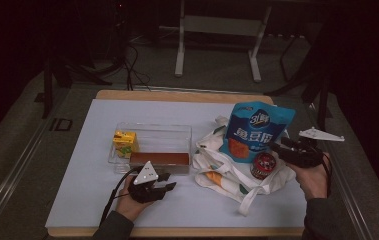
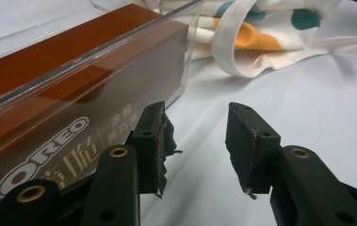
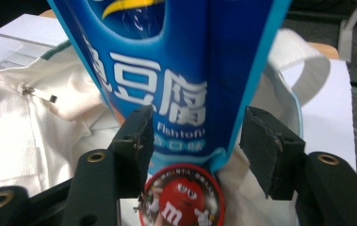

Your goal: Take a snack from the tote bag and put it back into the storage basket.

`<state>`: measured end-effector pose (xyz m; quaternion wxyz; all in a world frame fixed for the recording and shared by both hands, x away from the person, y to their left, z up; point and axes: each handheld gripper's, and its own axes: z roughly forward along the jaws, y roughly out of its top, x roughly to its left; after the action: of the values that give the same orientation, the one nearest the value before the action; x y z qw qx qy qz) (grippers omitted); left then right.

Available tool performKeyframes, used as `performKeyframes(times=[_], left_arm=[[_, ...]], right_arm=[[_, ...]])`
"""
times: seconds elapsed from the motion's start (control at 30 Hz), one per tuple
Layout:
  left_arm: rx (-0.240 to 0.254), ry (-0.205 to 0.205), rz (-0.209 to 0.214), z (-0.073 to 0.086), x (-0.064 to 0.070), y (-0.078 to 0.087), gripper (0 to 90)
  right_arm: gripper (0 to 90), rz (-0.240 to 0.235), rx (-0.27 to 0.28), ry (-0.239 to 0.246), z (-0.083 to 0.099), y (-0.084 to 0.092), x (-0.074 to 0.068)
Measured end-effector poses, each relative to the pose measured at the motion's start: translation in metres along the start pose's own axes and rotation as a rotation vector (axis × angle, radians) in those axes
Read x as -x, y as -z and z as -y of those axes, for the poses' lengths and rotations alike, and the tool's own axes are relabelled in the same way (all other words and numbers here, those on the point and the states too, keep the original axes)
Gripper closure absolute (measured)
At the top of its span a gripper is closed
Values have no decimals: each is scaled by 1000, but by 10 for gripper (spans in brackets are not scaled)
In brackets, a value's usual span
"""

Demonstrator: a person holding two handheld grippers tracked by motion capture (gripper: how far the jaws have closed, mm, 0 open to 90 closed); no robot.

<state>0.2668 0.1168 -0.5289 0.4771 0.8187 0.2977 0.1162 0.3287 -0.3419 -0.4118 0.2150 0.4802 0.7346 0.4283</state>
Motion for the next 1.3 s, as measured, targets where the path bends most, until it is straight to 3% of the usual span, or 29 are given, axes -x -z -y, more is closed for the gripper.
performKeyframes(times=[0.13, 0.3, 0.57, 0.63, 0.67, 0.8, 0.93, 1.13, 1.3], left_arm=[[-5, -9, -4, 2, 0, -2, 584], [-2, -16, 3, 3, 1, -3, 585], [-13, -25, 13, 4, 3, -6, 585], [-14, -21, 12, 4, 3, -6, 584], [-16, -20, 12, 4, 3, -6, 584], [-24, -27, 14, 4, 3, -7, 582], [-33, -28, 8, 5, 4, -9, 580], [-42, -39, 6, 4, 5, -9, 578], [-41, -37, 8, 4, 5, -9, 577]], right_arm=[[436, 2, -6, 8, -6, -4, 0], [415, -24, -12, -27, -15, -9, 8], [412, -27, -26, -31, -15, -8, 8], [414, -25, -28, -32, -14, -7, 8], [410, 1, -59, -29, -12, -8, 9], [400, 9, -63, -31, -10, -11, 14], [399, -11, -38, 8, -17, -15, 11], [396, -37, -15, 24, -28, -23, 8], [405, -77, -8, -2, -28, -34, 12]])
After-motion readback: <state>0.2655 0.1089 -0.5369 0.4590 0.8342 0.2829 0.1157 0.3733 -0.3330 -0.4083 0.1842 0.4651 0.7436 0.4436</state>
